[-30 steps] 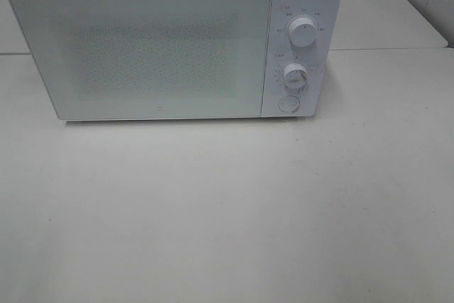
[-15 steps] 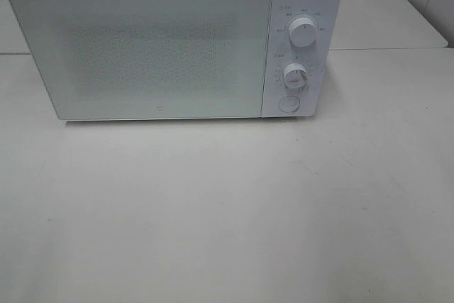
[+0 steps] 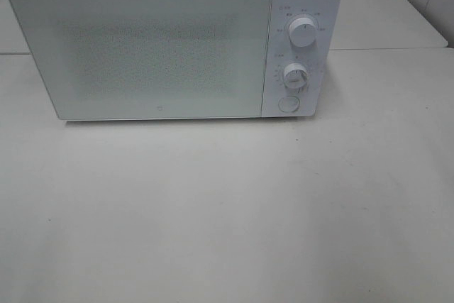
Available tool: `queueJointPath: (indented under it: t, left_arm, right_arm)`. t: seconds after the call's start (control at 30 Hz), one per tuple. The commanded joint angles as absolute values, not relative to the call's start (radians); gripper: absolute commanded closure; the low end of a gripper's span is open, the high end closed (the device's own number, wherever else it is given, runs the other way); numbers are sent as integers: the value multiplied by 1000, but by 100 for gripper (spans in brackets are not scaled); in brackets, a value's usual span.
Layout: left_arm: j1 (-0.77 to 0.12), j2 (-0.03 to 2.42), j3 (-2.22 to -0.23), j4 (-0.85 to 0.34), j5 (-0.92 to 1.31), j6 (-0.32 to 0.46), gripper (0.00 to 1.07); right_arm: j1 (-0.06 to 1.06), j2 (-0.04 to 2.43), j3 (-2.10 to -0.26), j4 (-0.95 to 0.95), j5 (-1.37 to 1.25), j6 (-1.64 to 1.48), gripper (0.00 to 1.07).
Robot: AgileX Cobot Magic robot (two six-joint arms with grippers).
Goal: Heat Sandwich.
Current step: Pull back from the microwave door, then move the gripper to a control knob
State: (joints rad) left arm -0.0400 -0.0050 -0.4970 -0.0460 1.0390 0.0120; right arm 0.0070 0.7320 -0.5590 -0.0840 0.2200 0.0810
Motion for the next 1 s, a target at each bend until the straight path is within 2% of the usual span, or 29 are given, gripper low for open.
queueJointPath:
  t: [0.03,0.27,0.5,0.77,1.0]
  left_arm:
    - [-37,-31,-493,-52,1027,14,2]
    - [-37,-31,-493,-52,1027,14,2]
    - [-37,-31,-493,-52,1027,14,2]
    - [-37,-31,-493,-52,1027,14,2]
    - [-37,-31,-493,-52,1027,14,2]
  right_arm:
    - [3,763,-559,-88,175,85,31]
    - [3,846,-551,-88,77,85,31]
    - [3,908,-424,-82,-233,77,31]
    - [3,1014,-291,69,-530,8,31]
    - [3,1074,-253,176,-629,-29,31]
